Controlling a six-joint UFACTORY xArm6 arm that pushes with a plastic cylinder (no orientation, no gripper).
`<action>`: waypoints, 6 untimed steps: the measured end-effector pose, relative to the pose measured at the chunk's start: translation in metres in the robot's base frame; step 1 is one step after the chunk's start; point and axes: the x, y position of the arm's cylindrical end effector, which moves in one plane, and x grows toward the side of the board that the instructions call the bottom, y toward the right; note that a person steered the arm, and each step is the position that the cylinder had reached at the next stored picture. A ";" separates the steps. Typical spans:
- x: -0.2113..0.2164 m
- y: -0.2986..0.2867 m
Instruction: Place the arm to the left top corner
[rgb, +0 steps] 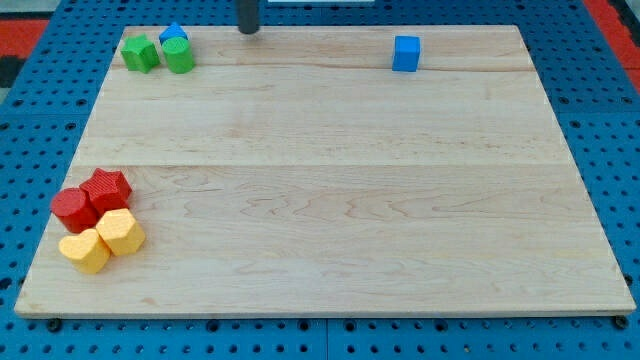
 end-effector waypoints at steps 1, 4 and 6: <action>0.000 -0.028; -0.001 -0.132; 0.002 -0.182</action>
